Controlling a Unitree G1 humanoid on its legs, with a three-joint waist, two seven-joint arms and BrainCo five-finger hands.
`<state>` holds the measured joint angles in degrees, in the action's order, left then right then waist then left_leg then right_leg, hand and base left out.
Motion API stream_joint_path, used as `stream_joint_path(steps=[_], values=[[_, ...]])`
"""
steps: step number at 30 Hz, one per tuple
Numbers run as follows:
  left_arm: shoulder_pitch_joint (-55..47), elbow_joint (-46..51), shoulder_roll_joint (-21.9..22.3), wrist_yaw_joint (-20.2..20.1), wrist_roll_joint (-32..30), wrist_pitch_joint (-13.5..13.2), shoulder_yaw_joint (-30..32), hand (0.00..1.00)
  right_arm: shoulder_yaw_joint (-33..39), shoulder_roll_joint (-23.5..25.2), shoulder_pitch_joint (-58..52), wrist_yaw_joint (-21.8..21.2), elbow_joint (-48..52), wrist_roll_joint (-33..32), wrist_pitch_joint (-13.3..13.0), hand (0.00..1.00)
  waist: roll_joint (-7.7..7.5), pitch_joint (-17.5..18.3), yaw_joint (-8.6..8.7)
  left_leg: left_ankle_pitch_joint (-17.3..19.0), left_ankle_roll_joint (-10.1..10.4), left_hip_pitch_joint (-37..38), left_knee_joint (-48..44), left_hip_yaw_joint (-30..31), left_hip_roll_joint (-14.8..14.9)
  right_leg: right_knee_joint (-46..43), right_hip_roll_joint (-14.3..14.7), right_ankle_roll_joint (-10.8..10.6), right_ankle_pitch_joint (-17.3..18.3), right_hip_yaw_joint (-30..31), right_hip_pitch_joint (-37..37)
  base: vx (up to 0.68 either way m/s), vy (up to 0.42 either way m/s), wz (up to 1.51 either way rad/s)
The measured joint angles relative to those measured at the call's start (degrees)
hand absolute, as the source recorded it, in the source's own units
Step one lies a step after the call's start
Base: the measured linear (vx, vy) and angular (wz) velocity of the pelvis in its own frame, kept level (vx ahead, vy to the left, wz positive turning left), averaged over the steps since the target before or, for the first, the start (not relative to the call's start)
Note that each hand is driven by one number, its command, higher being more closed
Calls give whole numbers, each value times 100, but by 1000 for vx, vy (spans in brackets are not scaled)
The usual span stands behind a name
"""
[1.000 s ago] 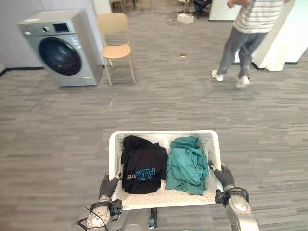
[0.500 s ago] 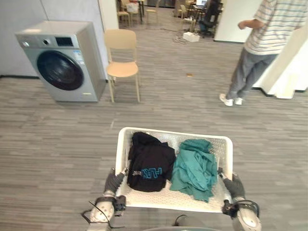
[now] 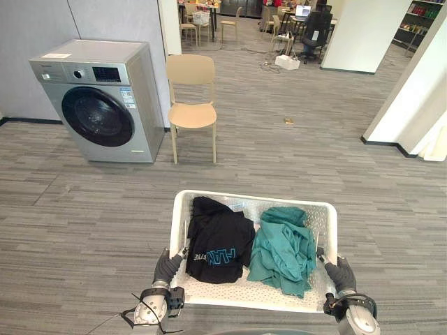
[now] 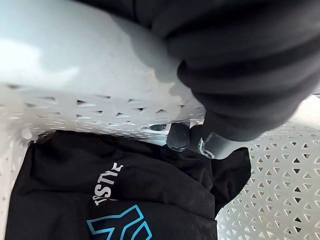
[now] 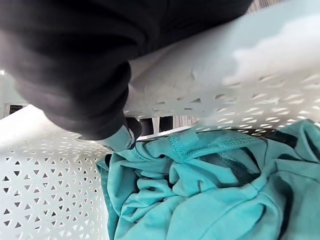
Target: Pick up the laundry basket with both hands and put the clothes into the washing machine.
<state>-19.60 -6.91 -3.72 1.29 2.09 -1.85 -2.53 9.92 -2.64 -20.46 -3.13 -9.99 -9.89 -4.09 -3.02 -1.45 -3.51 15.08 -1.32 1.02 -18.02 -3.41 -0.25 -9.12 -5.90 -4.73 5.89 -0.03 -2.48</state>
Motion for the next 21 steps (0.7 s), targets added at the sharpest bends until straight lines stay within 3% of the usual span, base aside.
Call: stream_joint_path(steps=[4,7,11,13,15,16,19,21], values=[[27,-100,-177,21,123,5,-9,100,118,-24,359,-108,-615,-138,8,100,21,-14,97,103,136,16,-286,-193,184,13,135,28,-26,160,-7,47,-24,-23],[67,-107,-241,34,382,3,99,100,59,-72,689,-176,-810,-152,5,100,163,-8,101,407,113,-250,-628,-376,435,31,373,66,-94,377,157,-35,-7,-47],[314,-196,-281,41,422,2,78,100,7,-137,903,-155,-933,-299,-12,100,157,-35,124,448,54,-591,-641,-311,292,-141,262,48,-41,318,544,-19,22,2],[458,-212,-304,63,423,3,53,100,49,-151,959,-122,-936,-311,-73,100,116,-304,126,596,-159,-517,-572,-108,65,-1175,72,121,284,111,925,-1,57,43],[462,-227,-419,123,456,13,28,100,28,-83,920,-94,-944,-311,-51,100,133,-574,172,672,-473,-198,-412,139,-63,-3213,21,381,395,-106,1883,116,27,49],[459,-231,-463,122,456,26,23,100,27,-41,890,-93,-949,-311,-43,100,135,-578,174,672,-497,-146,-352,198,-63,-3271,47,343,483,-183,1993,251,-39,51],[506,-232,-632,122,560,25,-2,100,-2,46,895,-101,-939,-312,-41,100,133,-623,350,680,-497,-60,-152,654,16,-2029,374,173,449,-458,2370,300,-110,65],[511,-234,-651,123,577,25,-108,100,63,30,869,-92,-938,-314,-40,100,107,-630,466,771,-382,66,-34,1000,89,-785,491,79,-20,-557,2392,444,-219,105]])
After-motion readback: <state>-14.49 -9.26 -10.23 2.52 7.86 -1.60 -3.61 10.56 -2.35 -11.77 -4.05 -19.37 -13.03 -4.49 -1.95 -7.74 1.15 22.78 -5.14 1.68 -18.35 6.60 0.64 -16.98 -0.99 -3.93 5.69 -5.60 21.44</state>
